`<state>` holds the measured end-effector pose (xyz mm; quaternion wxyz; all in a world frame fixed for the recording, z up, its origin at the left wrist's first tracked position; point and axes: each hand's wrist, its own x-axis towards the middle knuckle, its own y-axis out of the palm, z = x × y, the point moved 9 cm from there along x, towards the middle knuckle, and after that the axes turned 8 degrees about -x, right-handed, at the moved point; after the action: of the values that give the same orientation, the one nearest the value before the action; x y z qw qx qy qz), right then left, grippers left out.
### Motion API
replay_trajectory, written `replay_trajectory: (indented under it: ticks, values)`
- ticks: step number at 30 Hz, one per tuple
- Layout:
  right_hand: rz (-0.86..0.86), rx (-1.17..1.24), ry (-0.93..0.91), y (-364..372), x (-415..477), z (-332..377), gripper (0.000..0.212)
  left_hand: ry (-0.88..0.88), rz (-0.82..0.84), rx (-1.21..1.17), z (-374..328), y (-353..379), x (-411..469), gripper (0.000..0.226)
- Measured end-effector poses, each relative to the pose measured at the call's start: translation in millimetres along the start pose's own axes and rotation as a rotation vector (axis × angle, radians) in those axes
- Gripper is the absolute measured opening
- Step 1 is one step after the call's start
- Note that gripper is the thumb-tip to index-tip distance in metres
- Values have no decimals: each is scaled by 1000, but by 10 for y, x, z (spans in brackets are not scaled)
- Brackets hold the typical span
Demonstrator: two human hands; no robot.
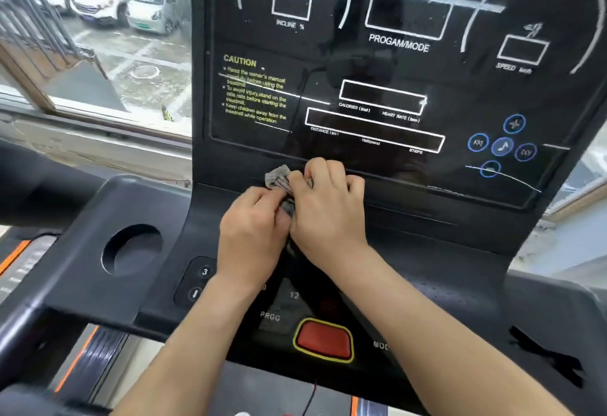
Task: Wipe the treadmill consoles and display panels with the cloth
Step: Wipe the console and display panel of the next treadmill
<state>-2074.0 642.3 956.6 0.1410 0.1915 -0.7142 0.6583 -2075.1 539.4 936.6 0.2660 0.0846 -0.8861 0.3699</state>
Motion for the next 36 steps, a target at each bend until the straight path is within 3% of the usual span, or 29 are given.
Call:
replay_trajectory:
  ticks: [3,12,15,18,22,24,27,29,32,36]
  values:
    - [44,-29,-31,62,136,306,35,-86,-9,-14,257,-203,71,21]
    - [93,12,-22,49,115,367,34,-189,-37,-35,405,-229,104,10]
    - [54,17,62,-2,-18,-5,30,-32,-45,-47,58,-61,55,12]
    - [-3,29,164,-69,-278,-558,25,112,54,-39,-382,310,-57,14]
    - [-41,69,317,-178,-673,-1333,39,243,173,-23,-1065,813,-305,23]
    - [-43,140,366,-191,-781,-1665,41,258,229,-83,-1338,1015,-367,25]
    - [-36,315,448,-237,-847,-1987,40,141,262,-259,-1443,1091,-334,23]
    - [-209,313,501,-496,-889,-2140,35,85,215,-359,-1493,1031,-302,23]
    - [-421,250,438,-704,-871,-2043,28,58,106,-375,-1519,894,-210,21]
    - [-358,183,239,-371,-804,-1619,19,73,65,-186,-1295,828,-149,21]
